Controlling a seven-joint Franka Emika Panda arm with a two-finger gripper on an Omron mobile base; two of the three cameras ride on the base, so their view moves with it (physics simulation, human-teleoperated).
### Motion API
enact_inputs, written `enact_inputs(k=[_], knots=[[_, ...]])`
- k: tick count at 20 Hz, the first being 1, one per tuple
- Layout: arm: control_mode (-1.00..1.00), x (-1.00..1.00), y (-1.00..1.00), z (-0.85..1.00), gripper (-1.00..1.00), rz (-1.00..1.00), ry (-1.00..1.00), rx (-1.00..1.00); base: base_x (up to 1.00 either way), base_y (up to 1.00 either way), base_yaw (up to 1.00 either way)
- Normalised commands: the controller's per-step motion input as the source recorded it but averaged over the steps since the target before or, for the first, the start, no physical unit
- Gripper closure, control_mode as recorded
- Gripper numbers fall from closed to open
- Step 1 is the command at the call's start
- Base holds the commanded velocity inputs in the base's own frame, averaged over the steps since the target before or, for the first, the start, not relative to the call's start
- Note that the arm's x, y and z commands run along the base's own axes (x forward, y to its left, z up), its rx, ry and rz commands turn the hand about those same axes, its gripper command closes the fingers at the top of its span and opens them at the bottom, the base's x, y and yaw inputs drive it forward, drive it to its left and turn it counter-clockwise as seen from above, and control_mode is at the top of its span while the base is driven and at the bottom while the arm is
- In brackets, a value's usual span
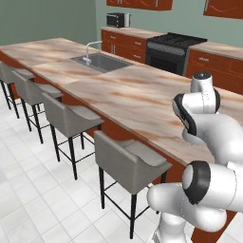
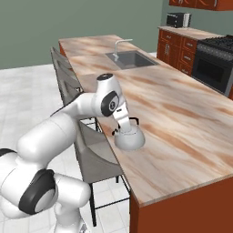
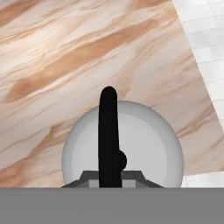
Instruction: The kettle is done boiling. Turn off the stove, then wait for 300 timesteps before moving the kettle to the dining table.
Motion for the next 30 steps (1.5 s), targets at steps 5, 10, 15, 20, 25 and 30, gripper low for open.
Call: enact_inputs(k=[5,10,15,20,25,30], knots=[[-1.00,0.17,-0.19,-0.36,1.00,0.00,-0.01,0.00,0.00,0.00,0.00],[-1.00,0.22,-0.11,-0.31,1.00,0.00,-0.10,0.00,0.00,0.00,0.00],[-1.00,0.23,-0.05,-0.30,1.00,0.00,-0.08,0.00,0.00,0.00,0.00],[-1.00,0.26,-0.03,-0.20,1.00,0.00,-0.01,0.00,0.00,0.00,0.00],[-1.00,0.30,-0.05,-0.19,1.00,0.00,0.00,0.00,0.00,0.00,0.00],[-1.00,0.31,-0.06,-0.20,1.00,0.00,0.00,0.00,0.00,0.00,0.00]])
